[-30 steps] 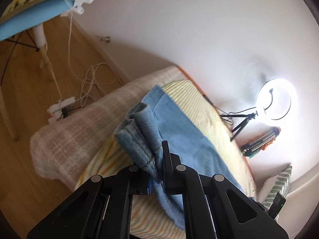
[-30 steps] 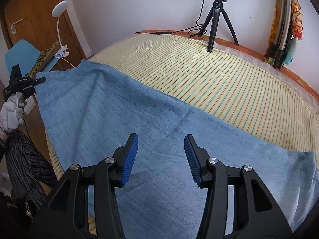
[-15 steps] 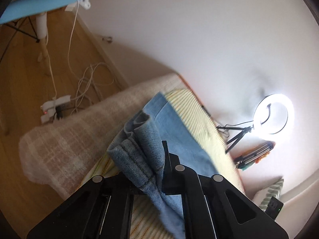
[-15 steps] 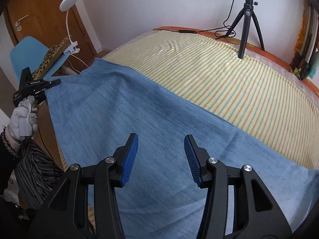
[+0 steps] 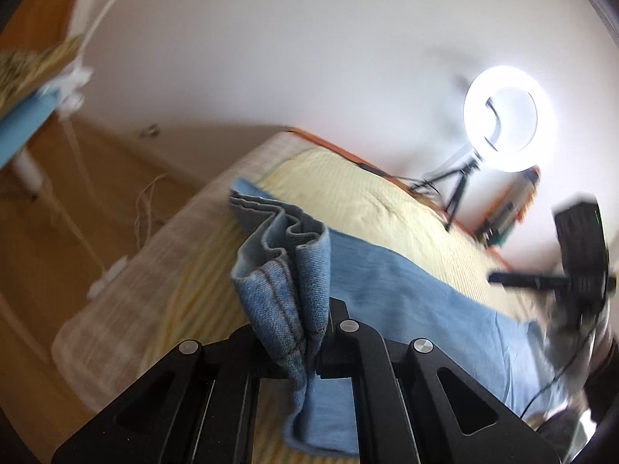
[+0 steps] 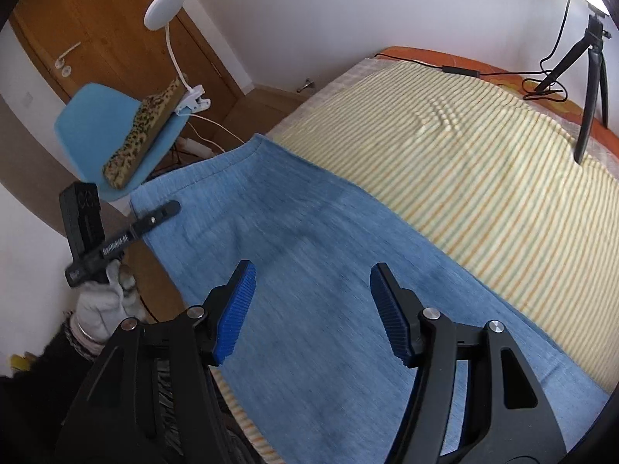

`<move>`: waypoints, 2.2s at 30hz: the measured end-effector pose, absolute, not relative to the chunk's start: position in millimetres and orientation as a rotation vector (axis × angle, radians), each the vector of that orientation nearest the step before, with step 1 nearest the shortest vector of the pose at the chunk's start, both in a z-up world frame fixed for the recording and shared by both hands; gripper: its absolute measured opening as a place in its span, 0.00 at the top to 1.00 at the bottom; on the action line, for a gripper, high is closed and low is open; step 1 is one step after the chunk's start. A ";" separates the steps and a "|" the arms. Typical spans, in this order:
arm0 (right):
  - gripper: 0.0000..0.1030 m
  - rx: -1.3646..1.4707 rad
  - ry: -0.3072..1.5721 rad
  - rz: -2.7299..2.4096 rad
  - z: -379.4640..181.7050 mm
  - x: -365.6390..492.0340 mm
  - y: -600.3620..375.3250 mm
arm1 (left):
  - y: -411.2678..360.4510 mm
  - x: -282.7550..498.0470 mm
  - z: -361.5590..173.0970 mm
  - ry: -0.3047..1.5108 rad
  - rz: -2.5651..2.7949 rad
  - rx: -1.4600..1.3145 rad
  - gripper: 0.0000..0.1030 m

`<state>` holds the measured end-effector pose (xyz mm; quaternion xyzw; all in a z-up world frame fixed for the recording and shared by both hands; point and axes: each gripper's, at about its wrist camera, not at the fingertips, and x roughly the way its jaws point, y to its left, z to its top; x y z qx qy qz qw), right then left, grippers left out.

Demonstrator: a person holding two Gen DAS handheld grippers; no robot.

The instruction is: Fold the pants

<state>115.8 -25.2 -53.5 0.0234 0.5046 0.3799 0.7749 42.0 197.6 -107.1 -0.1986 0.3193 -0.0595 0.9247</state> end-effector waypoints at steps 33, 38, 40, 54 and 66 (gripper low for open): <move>0.31 0.722 1.355 0.845 -163.2 179.0 -30.2 | 67.8 48.7 -102.9 0.725 -0.490 -0.261 0.96; 0.82 0.631 1.305 0.750 -151.9 176.6 -26.4 | 53.5 38.8 -93.9 0.706 -0.502 -0.227 0.96; 0.85 0.563 1.247 0.722 -135.0 171.1 -34.6 | 44.7 37.9 -90.5 0.699 -0.519 -0.221 0.96; 0.91 0.296 0.977 0.492 -39.1 129.1 -148.7 | -81.6 40.9 -78.7 0.698 -0.774 -0.179 0.96; 0.91 0.271 0.943 0.338 -27.6 90.7 -260.9 | -176.4 40.2 -67.7 0.732 -0.962 -0.107 0.96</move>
